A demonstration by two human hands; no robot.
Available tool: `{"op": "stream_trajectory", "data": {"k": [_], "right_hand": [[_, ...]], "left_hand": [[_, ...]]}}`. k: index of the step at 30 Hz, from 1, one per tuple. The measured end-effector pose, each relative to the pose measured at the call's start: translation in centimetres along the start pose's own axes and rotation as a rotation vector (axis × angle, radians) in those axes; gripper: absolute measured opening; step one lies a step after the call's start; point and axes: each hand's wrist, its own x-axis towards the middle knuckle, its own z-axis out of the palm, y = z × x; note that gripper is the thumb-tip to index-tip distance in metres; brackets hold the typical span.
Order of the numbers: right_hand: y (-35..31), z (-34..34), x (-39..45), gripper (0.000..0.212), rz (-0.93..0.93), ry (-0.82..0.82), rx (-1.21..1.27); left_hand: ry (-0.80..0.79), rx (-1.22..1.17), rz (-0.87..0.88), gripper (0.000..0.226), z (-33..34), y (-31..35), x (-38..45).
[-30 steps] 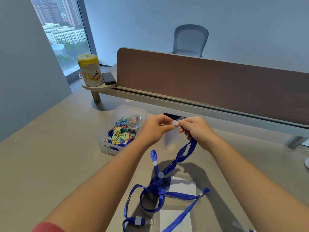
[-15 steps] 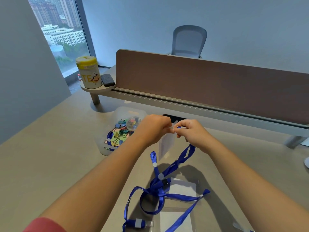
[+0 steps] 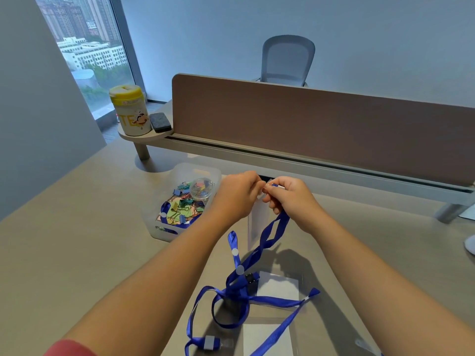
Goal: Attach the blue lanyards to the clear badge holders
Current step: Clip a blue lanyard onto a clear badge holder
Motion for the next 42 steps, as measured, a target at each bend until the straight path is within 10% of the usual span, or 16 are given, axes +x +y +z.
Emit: {"op": "stream_trajectory", "data": {"k": [18, 28, 38, 42], "right_hand": [[0.4, -0.1, -0.1, 0.022, -0.143, 0.101, -0.184], [0.2, -0.4, -0.3, 0.014, -0.145, 0.029, -0.367], [-0.7, -1.4, -0.1, 0.025, -0.014, 0.051, 0.12], [-1.8, -2.6, -0.3, 0.021, 0.015, 0.044, 0.255]], "left_hand": [[-0.071, -0.619, -0.298, 0.03, 1.1, 0.6, 0.4], [-0.147, -0.414, -0.183, 0.02, 0.0, 0.3, 0.2], [-0.16, -0.896, -0.294, 0.007, 0.3, 0.5, 0.0], [-0.1, -0.74, -0.151, 0.044, 0.5, 1.6, 0.2]]}}
